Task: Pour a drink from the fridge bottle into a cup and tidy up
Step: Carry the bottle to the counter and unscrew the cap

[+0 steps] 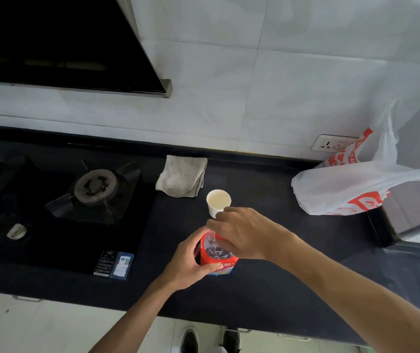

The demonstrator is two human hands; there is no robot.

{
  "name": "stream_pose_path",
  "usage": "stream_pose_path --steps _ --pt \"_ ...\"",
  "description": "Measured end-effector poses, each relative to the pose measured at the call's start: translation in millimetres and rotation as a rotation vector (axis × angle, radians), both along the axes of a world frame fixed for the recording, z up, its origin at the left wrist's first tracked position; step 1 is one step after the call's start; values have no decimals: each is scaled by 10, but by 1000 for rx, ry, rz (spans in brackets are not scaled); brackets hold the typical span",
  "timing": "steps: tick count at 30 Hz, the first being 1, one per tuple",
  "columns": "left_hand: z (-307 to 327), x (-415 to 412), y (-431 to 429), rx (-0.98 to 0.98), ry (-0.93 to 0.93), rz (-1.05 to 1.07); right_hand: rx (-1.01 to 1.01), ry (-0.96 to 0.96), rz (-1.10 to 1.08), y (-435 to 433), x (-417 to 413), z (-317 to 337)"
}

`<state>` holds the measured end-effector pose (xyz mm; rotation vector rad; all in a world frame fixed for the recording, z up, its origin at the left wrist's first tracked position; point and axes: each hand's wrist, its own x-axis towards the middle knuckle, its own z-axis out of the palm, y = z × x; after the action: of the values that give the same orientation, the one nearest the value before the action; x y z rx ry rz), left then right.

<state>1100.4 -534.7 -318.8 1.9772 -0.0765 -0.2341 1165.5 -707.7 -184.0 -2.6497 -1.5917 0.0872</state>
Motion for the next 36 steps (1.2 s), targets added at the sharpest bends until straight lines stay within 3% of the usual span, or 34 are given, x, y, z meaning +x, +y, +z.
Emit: stream_pose_path --steps 12,19,23,31,36 --pt "-10 9 23 35 16 -6 -175 29 249 20 63 208" --pt "3 -4 4 -2 10 -6 87 35 132 113 24 35" --pt "-4 -5 12 -14 18 -17 204 277 -109 236 81 -32" --pt "-42 1 5 10 9 -13 20 336 -168 1 212 -18" --pt "-14 10 -21 -1 21 -8 99 426 -47 -119 260 -52"
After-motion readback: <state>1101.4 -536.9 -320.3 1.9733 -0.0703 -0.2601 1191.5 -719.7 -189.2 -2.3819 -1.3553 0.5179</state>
